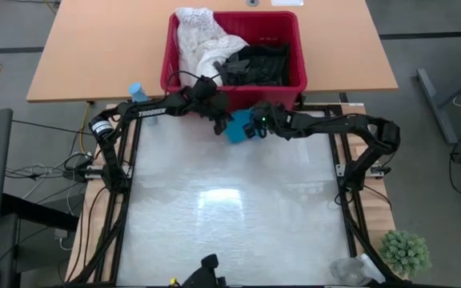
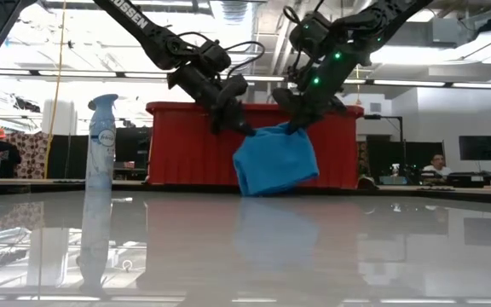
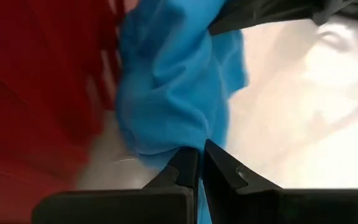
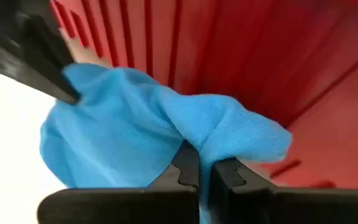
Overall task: Fold laundry
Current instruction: Fold the blue shorts
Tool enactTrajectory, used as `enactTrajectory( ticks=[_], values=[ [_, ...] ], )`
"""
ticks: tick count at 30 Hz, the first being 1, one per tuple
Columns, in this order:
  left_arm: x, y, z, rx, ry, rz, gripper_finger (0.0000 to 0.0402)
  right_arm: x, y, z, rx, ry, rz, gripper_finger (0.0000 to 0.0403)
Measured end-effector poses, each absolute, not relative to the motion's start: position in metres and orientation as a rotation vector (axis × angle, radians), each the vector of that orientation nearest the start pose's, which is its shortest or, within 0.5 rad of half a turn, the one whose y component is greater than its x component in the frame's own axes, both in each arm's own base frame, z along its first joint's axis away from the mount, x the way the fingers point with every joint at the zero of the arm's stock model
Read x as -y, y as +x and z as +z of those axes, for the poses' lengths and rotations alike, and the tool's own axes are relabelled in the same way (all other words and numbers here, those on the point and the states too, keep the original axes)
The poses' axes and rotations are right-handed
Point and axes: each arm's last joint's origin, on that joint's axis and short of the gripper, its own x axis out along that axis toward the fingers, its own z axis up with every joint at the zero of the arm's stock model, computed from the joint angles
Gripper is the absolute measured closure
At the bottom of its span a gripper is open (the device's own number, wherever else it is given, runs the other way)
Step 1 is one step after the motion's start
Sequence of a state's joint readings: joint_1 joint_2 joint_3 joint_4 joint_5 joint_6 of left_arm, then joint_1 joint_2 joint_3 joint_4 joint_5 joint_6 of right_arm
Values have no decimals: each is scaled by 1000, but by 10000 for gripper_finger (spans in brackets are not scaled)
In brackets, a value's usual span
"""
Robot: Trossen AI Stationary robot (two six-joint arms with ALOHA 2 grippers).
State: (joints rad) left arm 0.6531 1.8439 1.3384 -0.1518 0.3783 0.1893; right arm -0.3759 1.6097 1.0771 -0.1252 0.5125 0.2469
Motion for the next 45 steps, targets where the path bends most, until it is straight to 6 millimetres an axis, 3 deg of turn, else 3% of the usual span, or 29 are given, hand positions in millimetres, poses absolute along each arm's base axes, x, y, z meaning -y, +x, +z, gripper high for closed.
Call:
enactTrajectory(
  ticks=[9, 22, 25, 35, 38, 45],
  values=[
    [-239, 333, 233, -619, -44, 218, 401, 136, 329, 219, -601, 98, -958, 375],
    [-214, 341, 225, -734, 15, 103, 401, 99, 342, 206, -673, 15, -889, 375],
    [-215, 342, 226, -732, 71, 124, 401, 101, 341, 205, -682, 14, -894, 375],
    [-223, 348, 235, -680, 272, 258, 401, 135, 335, 214, -615, -58, -1036, 375],
    [-221, 349, 236, -683, 290, 286, 401, 133, 336, 215, -611, -67, -1044, 375],
    [-204, 356, 236, -718, 323, 244, 401, 108, 344, 212, -627, -98, -973, 375]
  ],
)
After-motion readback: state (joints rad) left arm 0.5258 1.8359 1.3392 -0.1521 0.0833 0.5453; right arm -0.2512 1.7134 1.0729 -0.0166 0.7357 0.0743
